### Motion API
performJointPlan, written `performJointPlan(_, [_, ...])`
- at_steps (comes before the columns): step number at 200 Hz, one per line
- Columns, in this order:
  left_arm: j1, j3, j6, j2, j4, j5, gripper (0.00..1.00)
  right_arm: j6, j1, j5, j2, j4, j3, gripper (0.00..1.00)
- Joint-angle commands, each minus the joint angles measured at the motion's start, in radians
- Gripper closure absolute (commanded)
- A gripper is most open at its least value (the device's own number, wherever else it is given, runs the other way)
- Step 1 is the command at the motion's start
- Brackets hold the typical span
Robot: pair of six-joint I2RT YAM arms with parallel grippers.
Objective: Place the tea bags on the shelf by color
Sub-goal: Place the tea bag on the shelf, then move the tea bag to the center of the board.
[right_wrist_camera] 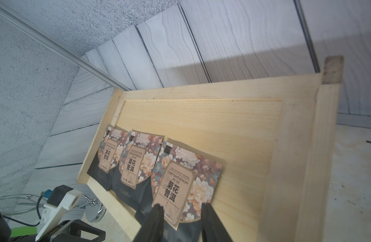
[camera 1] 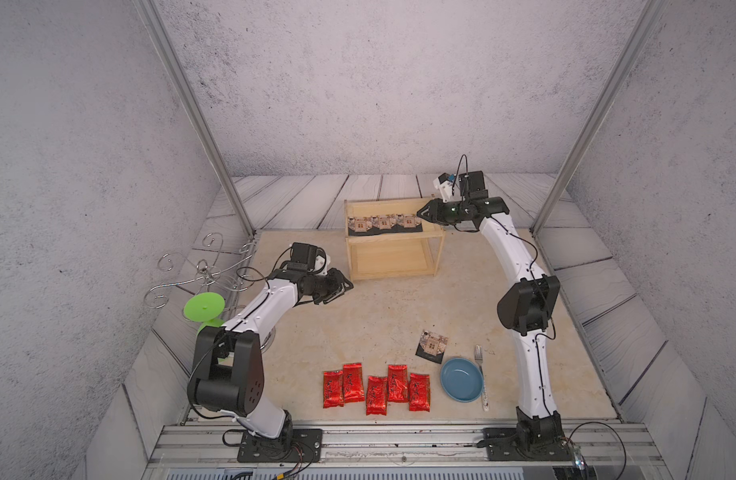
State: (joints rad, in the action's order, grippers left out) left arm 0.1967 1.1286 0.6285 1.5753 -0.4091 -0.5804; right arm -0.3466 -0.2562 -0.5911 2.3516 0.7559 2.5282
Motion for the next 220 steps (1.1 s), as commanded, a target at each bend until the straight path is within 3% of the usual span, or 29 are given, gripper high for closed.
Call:
performJointPlan(1, [0.004,-0.006,-0.006,-0.014,-0.007,0.004,0.56,0.014,-0.014,0.083,-0.103,0.049,-0.021,0.66])
performJointPlan(32, [0.040,-0.009,-0.014,-0.054,-0.033,0.040,0.56,0.015,-0.041,0.225,-0.344,0.016,-0.292,0.66])
performJointPlan(62, [0.097,-0.022,-0.028,-0.089,-0.069,0.083,0.56,-0.023,-0.095,0.360,-0.612,-0.094,-0.713,0.66])
performJointPlan(112, [0.185,-0.031,-0.029,-0.083,-0.093,0.134,0.50,-0.061,-0.177,0.494,-0.877,-0.137,-1.221,0.66])
performJointPlan(170, [0.237,-0.072,-0.006,-0.045,-0.057,0.142,0.43,-0.086,-0.326,0.423,-0.888,-0.154,-1.523,0.63])
performJointPlan(220, [0.237,-0.076,0.002,-0.018,-0.043,0.120,0.39,-0.096,-0.373,0.423,-0.863,-0.191,-1.633,0.61])
